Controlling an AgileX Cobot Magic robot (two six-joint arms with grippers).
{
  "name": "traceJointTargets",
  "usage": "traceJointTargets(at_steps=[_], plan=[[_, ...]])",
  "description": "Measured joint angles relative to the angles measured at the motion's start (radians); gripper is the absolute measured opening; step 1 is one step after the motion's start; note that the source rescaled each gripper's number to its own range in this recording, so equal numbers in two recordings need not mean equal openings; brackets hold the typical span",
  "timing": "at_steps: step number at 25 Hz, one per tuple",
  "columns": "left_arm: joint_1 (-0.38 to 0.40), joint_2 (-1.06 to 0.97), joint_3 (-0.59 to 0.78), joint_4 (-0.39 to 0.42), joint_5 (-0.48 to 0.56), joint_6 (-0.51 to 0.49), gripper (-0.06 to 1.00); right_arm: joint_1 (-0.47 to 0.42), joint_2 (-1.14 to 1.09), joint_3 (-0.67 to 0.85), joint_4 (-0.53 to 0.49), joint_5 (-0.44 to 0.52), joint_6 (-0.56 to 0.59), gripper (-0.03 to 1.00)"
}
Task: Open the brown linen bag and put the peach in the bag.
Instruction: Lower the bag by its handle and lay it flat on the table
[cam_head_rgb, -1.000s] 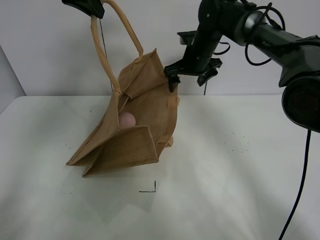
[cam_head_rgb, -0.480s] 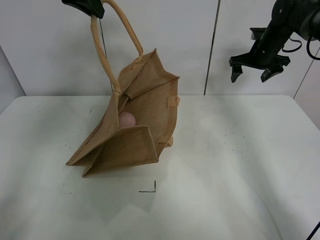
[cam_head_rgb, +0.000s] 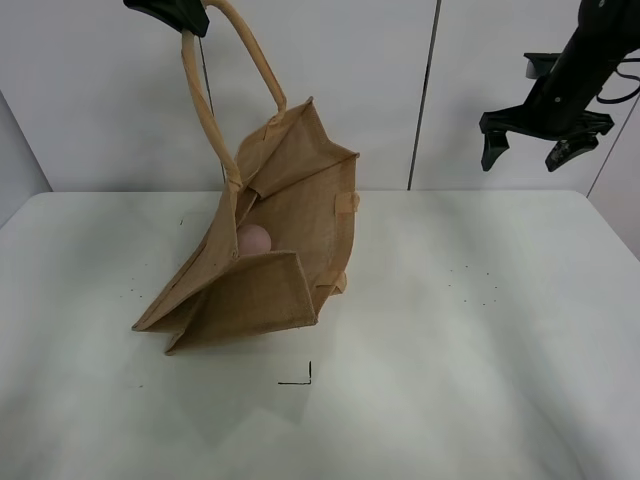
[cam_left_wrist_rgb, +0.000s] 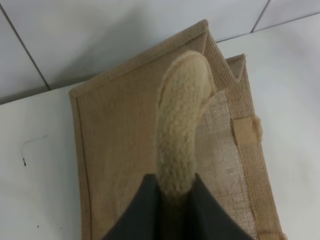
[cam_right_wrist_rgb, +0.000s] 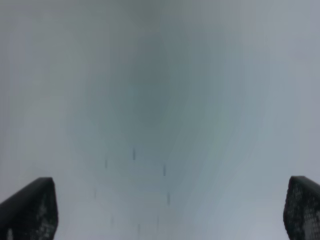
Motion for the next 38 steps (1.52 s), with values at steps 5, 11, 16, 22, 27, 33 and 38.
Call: traceJointTargets(at_steps=[5, 11, 16, 22, 27, 33, 38], plan=[[0.000, 0.000, 0.000, -0.001, 0.000, 0.000, 0.00, 0.000, -0.272, 0.344, 0.000, -0.001, -0.009, 1.00], [0.000, 0.000, 0.000, -0.001, 0.000, -0.001, 0.00, 0.000, -0.668, 0.795, 0.000, 0.000, -0.019, 1.00], [0.000, 0.000, 0.000, -0.001, 0.000, -0.001, 0.00, 0.000, -0.998, 1.122, -0.001, 0.001, -0.020, 1.00], [0.000, 0.000, 0.000, -0.001, 0.000, -0.001, 0.00, 0.000, -1.440, 1.420, 0.010, -0.074, -0.016, 1.00], [0.000, 0.000, 0.000, -0.001, 0.000, -0.001, 0.00, 0.000, -1.765, 1.476, 0.010, -0.153, -0.016, 1.00], [0.000, 0.001, 0.000, -0.002, 0.000, -0.001, 0.00, 0.000, -2.003, 1.495, -0.033, -0.181, 0.030, 1.00], [0.000, 0.005, 0.007, -0.002, 0.000, -0.001, 0.00, 0.000, -2.082, 1.497, -0.052, -0.182, 0.045, 1.00]])
